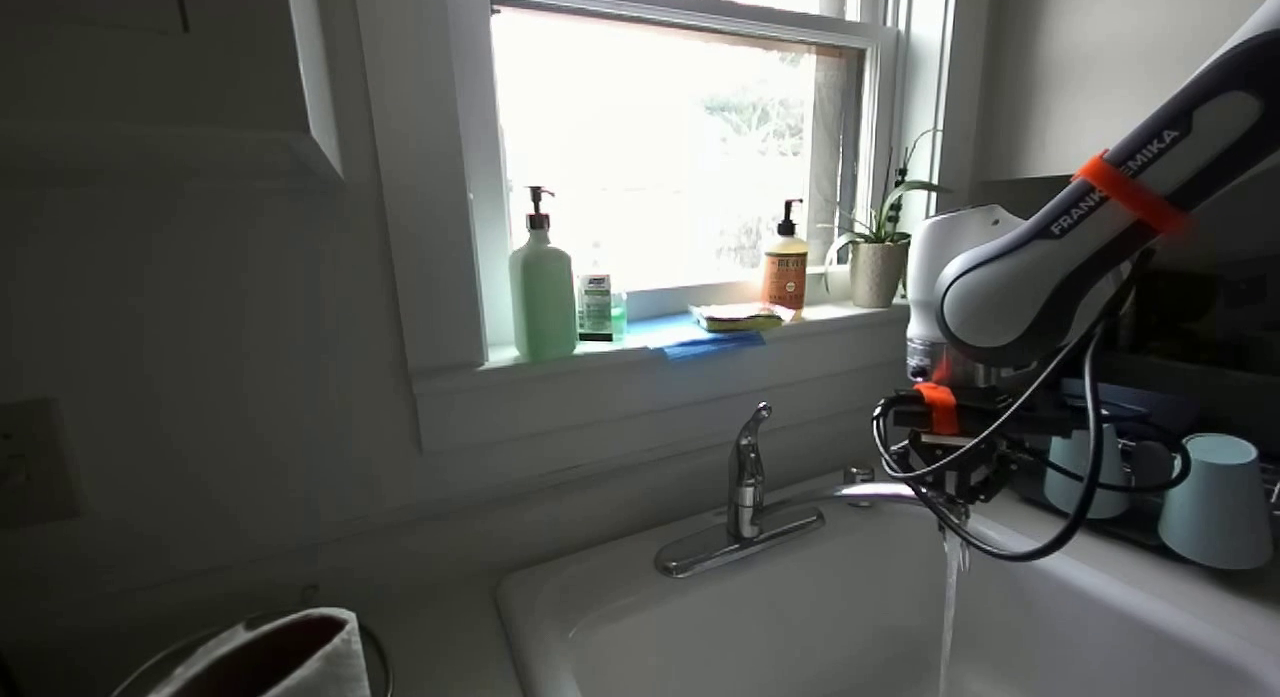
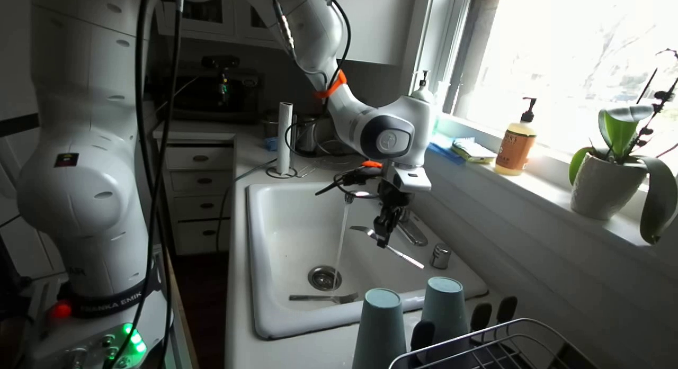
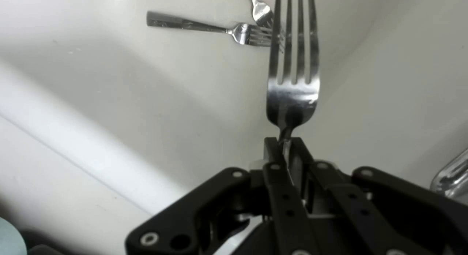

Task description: Turn the faucet on then rinse the fork under it

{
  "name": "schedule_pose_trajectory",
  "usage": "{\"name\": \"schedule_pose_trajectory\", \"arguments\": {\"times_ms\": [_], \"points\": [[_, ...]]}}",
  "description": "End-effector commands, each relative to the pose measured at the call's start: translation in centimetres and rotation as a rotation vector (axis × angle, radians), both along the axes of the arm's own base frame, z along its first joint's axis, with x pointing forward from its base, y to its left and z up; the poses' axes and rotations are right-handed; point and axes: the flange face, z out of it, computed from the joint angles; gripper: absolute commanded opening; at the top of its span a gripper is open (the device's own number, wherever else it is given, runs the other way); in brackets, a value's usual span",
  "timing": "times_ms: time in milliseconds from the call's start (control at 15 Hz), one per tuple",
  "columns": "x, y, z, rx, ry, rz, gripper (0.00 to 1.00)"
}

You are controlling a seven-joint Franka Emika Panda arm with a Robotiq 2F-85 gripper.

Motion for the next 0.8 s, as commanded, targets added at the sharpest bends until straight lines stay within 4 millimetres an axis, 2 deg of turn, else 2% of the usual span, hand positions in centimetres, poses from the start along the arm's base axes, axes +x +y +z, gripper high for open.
{"name": "schedule_pose_trajectory", "arguments": {"times_ms": [0,600,733], "points": [[-0.4,2.3,0.1,0.003,0.014,0.035,0.03],[-0.7,6.4,-0.3,0.032,0.023,0.065,0.03],[-0.9,6.6,-0.4,0.025,0.023,0.054,0.03]]}}
